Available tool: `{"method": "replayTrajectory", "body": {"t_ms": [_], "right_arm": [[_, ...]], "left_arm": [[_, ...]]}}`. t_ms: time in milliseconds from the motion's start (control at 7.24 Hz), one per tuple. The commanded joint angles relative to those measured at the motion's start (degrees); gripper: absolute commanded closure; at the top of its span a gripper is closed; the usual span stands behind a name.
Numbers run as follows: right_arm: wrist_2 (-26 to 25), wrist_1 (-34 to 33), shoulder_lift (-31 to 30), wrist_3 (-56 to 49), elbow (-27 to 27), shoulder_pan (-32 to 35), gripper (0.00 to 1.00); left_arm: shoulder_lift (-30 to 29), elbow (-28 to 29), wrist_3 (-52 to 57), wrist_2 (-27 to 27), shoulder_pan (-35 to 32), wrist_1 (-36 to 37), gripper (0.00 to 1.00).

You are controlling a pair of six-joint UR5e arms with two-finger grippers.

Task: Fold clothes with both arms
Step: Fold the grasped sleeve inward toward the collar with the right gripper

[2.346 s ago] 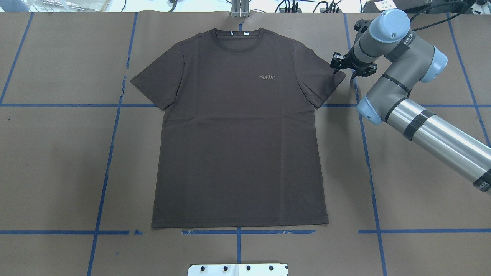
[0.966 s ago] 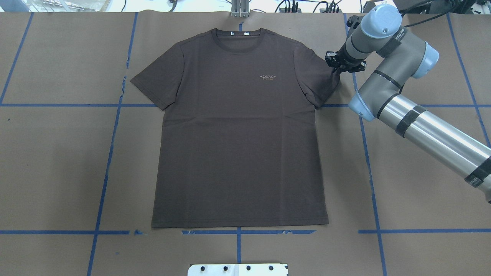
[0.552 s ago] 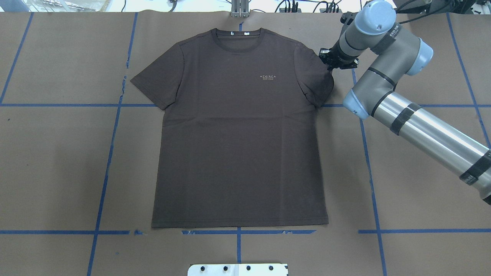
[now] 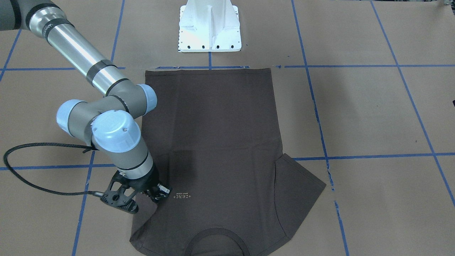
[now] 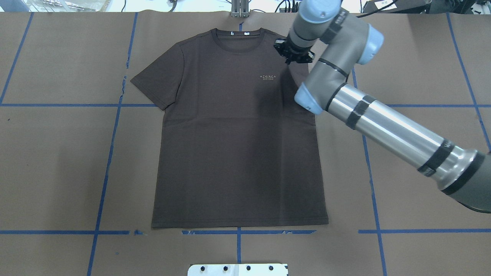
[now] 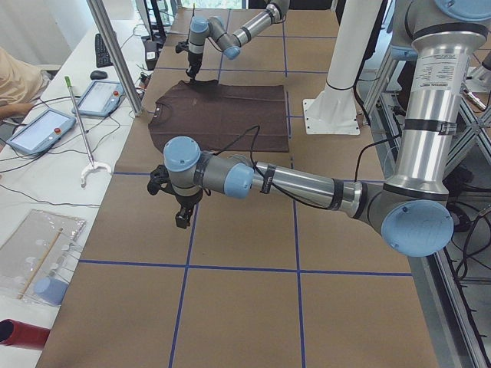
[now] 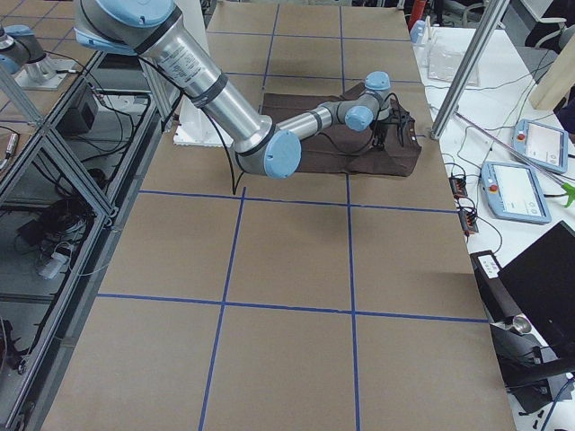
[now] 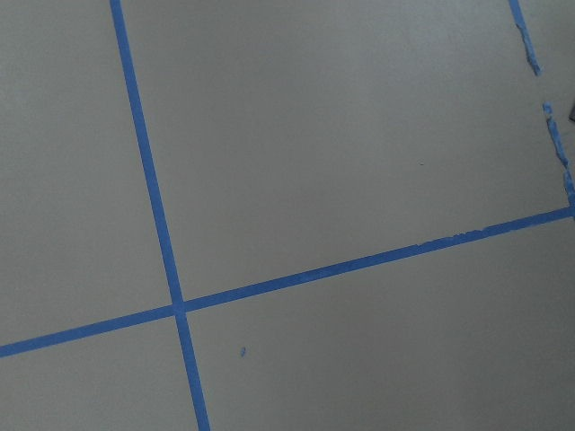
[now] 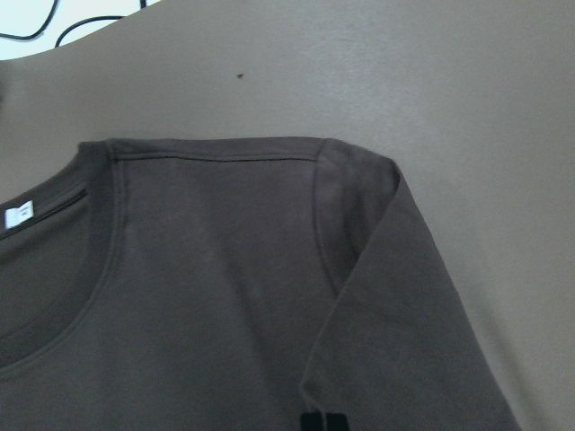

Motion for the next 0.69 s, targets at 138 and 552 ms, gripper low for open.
{"method": "replayTrajectory", "body": {"t_ms": [138,552], "right_arm": [[-5.89,1.18,3.85,2.74,-2.49,-4.11,0.01],[-5.38,-0.9,-0.76,9.41,11.24,-5.53,0.0]], "left_arm": [[0.06,-1.61,-0.51,-0.07,0.09,-0.31,0.0],[-1.08,1.7,-21.0,0.72,11.9,-20.6,0.0]]}}
